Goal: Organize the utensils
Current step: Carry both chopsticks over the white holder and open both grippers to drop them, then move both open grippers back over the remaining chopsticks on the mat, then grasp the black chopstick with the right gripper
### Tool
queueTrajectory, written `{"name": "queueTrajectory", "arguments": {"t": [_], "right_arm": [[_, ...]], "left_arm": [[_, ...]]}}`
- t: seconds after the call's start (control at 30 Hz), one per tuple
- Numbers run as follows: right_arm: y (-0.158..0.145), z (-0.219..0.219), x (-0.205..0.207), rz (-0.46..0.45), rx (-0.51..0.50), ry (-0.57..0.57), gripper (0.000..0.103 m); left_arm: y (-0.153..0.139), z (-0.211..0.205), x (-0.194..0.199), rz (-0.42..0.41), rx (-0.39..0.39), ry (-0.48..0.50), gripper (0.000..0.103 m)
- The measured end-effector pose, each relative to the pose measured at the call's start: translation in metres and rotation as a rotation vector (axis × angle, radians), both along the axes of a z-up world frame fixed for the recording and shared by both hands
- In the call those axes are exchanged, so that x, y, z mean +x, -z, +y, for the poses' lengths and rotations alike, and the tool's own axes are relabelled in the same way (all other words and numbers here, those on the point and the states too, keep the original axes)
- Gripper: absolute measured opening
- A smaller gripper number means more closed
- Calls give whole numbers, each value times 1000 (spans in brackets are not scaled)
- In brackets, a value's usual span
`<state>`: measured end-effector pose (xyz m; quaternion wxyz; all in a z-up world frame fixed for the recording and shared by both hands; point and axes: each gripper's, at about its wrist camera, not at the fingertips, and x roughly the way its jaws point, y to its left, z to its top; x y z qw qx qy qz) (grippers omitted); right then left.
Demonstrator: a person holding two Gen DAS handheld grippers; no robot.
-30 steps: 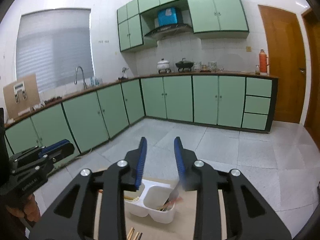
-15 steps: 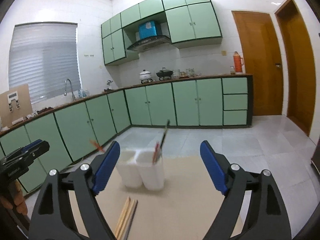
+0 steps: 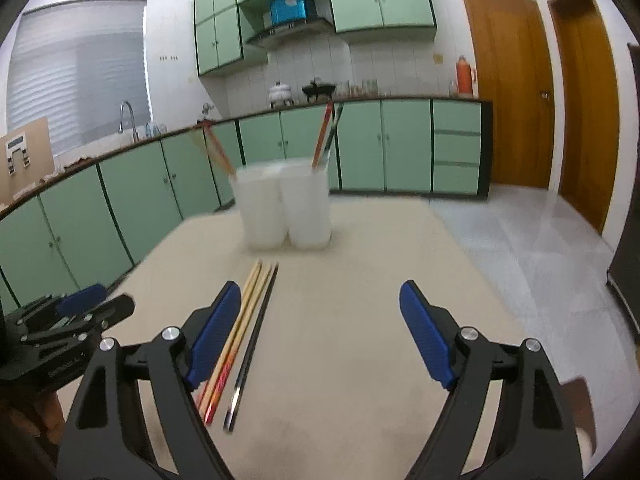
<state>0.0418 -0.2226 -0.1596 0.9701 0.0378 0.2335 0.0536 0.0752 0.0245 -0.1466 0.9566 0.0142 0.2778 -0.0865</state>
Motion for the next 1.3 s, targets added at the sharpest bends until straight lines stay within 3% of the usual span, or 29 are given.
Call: {"name": "queueTrajectory", "arguments": {"t": [0.17, 0.33, 0.57, 0.73, 0.93, 1.3], "right_arm": [[34, 24, -12, 72, -26, -29, 66], [51, 45, -19, 109, -48, -60, 56], [69, 63, -21, 165, -83, -66, 34], [65, 69, -17, 161, -95, -84, 26], [56, 69, -21, 131, -81, -80, 26], [71, 83, -20, 176, -133, -122, 14]], "left_arm": [[14, 8, -2, 19, 20, -4, 54], [20, 23, -5, 32, 33, -26, 54], [30, 32, -10, 57, 14, -46, 54], [35, 34, -10, 72, -14, -43, 54], [40, 40, -13, 87, -30, -47, 54], [42, 37, -12, 87, -42, -49, 54]]}}
